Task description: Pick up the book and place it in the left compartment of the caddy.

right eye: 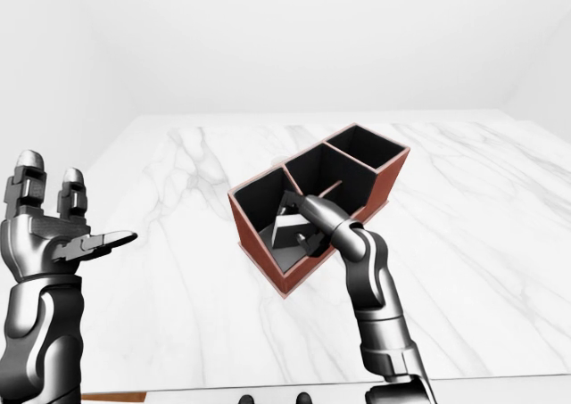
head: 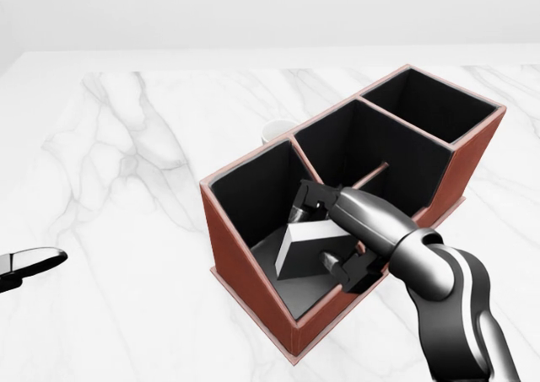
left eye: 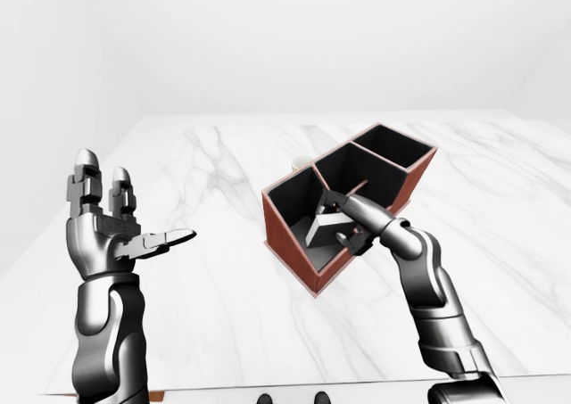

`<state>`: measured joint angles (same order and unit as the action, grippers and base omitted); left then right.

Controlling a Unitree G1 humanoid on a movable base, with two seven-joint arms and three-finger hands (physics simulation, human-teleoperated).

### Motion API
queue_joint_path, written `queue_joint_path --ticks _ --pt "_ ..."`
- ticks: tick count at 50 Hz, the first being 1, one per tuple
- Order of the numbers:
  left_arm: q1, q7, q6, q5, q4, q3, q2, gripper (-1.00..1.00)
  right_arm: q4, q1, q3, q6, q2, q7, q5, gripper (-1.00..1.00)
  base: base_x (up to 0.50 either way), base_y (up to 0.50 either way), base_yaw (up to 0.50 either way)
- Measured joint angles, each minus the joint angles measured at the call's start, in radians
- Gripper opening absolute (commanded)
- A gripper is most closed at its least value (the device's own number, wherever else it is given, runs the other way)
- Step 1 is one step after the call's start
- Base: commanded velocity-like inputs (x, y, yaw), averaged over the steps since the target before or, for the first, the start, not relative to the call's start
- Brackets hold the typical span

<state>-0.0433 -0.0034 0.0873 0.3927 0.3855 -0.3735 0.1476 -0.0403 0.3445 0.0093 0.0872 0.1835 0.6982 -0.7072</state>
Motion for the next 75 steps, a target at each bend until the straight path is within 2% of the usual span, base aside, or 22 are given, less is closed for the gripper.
queue_joint_path --ticks 17,52,53,54,75 --pt "-0.001 0.001 0.000 0.001 0.001 0.000 0.000 1.00 0.104 0.034 -0.003 0.000 0.000 0.000 0.025 -1.00 0.00 0.00 0.00" --pt "0.002 -0.002 0.000 0.003 0.000 -0.002 0.000 1.00 0.157 0.111 0.001 0.000 0.008 0.000 -0.020 -0.98 0.00 0.00 0.00" --pt "0.002 -0.002 0.000 0.003 0.000 -0.002 0.000 1.00 0.160 0.114 0.002 0.000 0.008 0.000 -0.022 -0.77 0.00 0.00 0.00" --pt "0.002 -0.002 0.000 0.003 0.000 -0.002 0.000 1.00 0.163 0.116 0.001 0.000 0.008 0.000 -0.023 0.98 0.00 0.00 0.00" --pt "0.002 -0.001 0.000 0.005 0.003 -0.004 0.001 1.00 0.179 0.119 -0.009 0.000 0.003 0.000 -0.021 1.00 0.00 0.00 0.00"
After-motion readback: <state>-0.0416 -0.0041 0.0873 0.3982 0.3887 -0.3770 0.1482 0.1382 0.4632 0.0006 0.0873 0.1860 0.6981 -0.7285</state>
